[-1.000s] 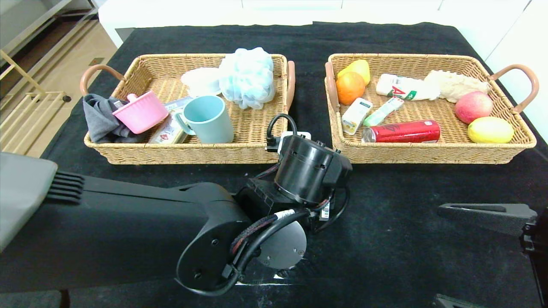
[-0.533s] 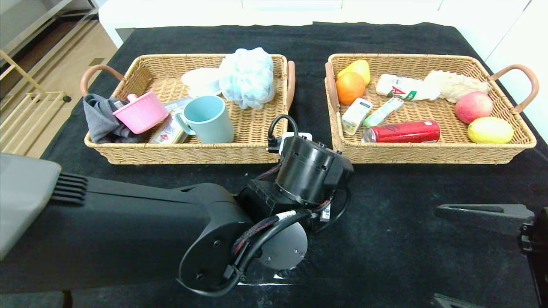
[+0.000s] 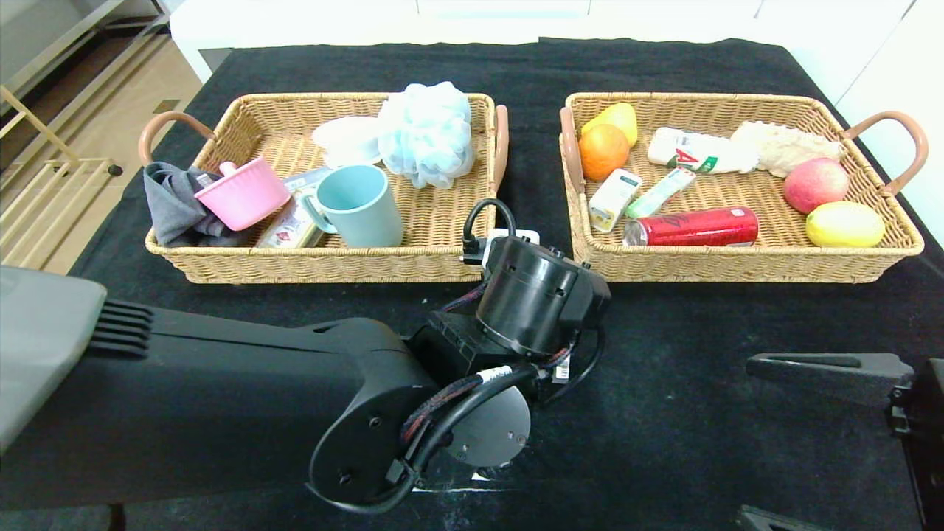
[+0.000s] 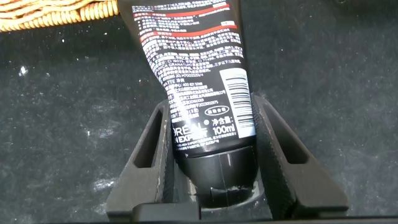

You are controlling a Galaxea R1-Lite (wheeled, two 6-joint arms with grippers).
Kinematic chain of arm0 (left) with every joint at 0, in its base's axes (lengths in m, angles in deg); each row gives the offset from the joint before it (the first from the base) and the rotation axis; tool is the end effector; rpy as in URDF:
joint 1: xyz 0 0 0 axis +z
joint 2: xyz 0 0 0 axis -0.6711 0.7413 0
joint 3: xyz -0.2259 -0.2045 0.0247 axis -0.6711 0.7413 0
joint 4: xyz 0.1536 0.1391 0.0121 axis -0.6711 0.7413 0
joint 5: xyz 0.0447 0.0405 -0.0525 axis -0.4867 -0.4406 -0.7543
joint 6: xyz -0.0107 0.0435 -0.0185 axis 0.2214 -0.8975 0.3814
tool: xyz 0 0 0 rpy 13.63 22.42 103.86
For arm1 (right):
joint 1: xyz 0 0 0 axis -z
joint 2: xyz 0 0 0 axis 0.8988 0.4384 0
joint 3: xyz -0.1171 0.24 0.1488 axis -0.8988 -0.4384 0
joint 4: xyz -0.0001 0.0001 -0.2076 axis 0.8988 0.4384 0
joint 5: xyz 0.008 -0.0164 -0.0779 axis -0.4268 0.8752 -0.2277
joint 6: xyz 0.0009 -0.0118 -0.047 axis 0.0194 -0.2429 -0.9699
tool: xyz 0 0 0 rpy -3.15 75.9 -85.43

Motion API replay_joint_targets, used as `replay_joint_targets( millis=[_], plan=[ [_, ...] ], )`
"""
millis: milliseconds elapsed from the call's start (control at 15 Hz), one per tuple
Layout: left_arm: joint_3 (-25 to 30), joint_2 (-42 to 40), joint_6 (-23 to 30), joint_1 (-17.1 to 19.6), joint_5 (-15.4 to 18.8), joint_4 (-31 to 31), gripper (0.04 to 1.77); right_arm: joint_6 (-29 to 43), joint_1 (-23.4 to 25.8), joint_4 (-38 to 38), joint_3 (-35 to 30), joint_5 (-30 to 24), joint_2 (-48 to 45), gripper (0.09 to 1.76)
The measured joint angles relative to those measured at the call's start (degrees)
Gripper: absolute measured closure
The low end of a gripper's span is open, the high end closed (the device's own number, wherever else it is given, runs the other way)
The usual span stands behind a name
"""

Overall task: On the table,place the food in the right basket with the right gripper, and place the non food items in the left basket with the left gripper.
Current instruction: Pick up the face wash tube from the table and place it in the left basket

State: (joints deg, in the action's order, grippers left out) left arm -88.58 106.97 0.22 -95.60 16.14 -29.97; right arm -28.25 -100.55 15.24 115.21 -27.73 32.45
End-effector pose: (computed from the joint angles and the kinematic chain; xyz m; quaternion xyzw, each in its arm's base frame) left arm 0.2718 -0.3161 0.1723 -0.0029 0.1979 -0.0911 0.9760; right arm 0.1364 0.1242 0.2224 -0.0896 0.0350 0.4974 0.8622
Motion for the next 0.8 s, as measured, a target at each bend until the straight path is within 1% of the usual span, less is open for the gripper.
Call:
replay_joint_targets(
  millis=[533, 800],
  plan=[
    [1.1, -1.4, 0.1, -0.4, 0.1, 0.4, 0.98, 0.0, -0.5, 0.0, -0.1, -0.1, -0.3, 0.14],
    [4.8, -5.3, -0.1, -1.7, 0.2, 0.5, 0.98, 0.1, -0.5, 0.0, 0.0, -0.2, -0.7, 0.14]
  ],
)
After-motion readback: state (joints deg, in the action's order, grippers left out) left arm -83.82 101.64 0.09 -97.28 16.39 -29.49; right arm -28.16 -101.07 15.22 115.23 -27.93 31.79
